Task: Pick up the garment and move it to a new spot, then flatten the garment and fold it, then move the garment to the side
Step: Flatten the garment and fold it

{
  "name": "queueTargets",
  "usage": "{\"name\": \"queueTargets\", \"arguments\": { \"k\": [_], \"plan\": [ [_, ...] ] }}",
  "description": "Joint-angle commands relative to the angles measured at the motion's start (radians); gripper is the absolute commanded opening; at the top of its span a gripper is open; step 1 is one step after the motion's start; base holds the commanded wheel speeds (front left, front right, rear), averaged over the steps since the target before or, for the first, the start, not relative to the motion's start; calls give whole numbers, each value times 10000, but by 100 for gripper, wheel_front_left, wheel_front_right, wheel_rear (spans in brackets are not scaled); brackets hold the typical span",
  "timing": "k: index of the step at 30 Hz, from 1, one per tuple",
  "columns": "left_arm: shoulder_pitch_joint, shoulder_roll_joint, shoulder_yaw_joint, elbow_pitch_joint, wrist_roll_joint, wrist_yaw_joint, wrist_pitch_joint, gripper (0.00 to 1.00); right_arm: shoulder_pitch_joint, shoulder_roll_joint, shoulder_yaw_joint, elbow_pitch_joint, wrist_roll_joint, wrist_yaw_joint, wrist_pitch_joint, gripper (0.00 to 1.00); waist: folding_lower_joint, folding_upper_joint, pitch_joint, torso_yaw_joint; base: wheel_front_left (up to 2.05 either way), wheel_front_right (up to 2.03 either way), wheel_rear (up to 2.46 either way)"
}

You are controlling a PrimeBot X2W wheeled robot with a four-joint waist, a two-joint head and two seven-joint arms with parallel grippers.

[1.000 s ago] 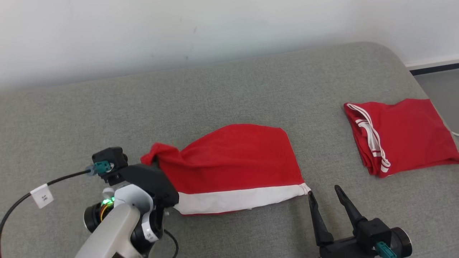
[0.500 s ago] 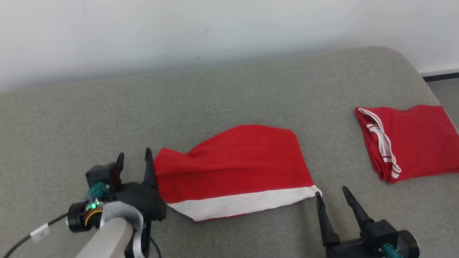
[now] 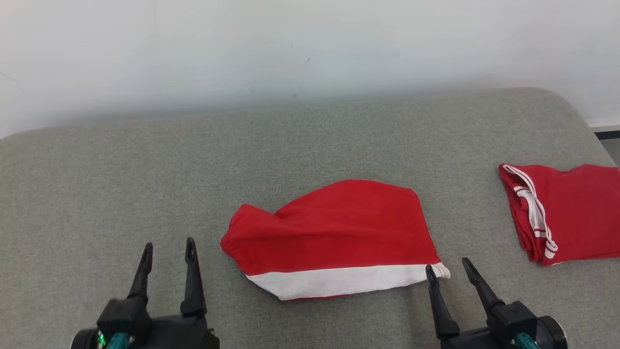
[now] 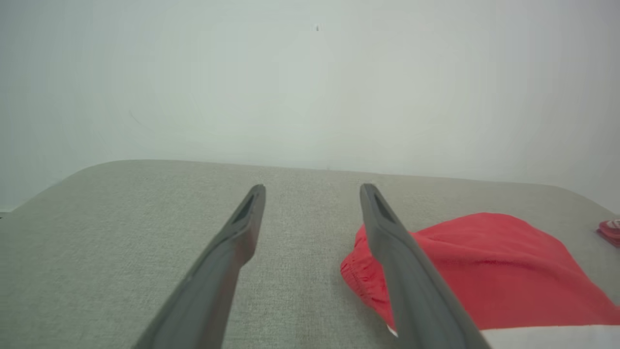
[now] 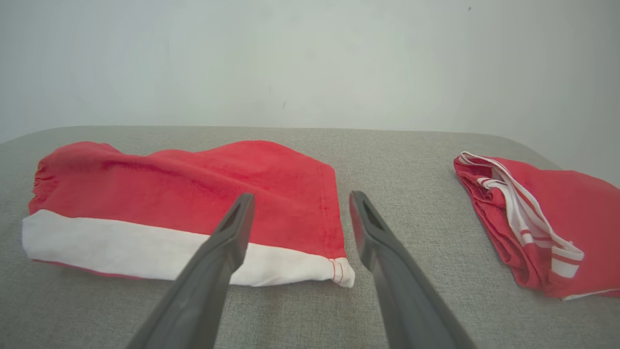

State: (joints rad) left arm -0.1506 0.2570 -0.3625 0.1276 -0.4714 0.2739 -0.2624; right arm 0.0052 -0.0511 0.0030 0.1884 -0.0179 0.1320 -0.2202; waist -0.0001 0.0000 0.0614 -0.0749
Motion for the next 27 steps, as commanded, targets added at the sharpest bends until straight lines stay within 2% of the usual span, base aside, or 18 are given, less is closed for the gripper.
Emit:
{"name": "queueTargets", "arguments": {
  "k": [1,5,10,14,17,22,27],
  "plan": [
    [442,-206,319,-287,315,-112,-25,100,108,24,0,-27,-16,-30,0,100,1,0,-54,22,0,0,0],
    [1576,-831,1108,-577,1029,-601,-26,100,171,22,-33,-54,-34,-30,28,100,1,0,-132,61,0,0,0],
    [2030,-1258,1430,238,1438,-1391,-27,100,202,24,-9,-87,-52,-29,46,100,1,0,-185,88,0,0,0],
    [1314,-1265,1281,1423,1515,-2102,-27,100,83,24,98,-106,-22,-29,62,100,1,0,-124,-37,0,0,0],
    [653,-1238,1101,2448,1516,-2449,-11,100,56,24,123,-86,27,-30,44,100,1,0,-58,-227,0,0,0],
    [-547,-1259,944,3723,1537,-2686,298,100,-31,24,131,-47,-52,-29,62,100,1,0,94,-607,0,0,0],
    [-1355,-1266,847,4398,1583,-2792,499,100,-204,-29,217,-63,-258,-30,193,100,1,0,207,-814,0,0,0]
  ]
}}
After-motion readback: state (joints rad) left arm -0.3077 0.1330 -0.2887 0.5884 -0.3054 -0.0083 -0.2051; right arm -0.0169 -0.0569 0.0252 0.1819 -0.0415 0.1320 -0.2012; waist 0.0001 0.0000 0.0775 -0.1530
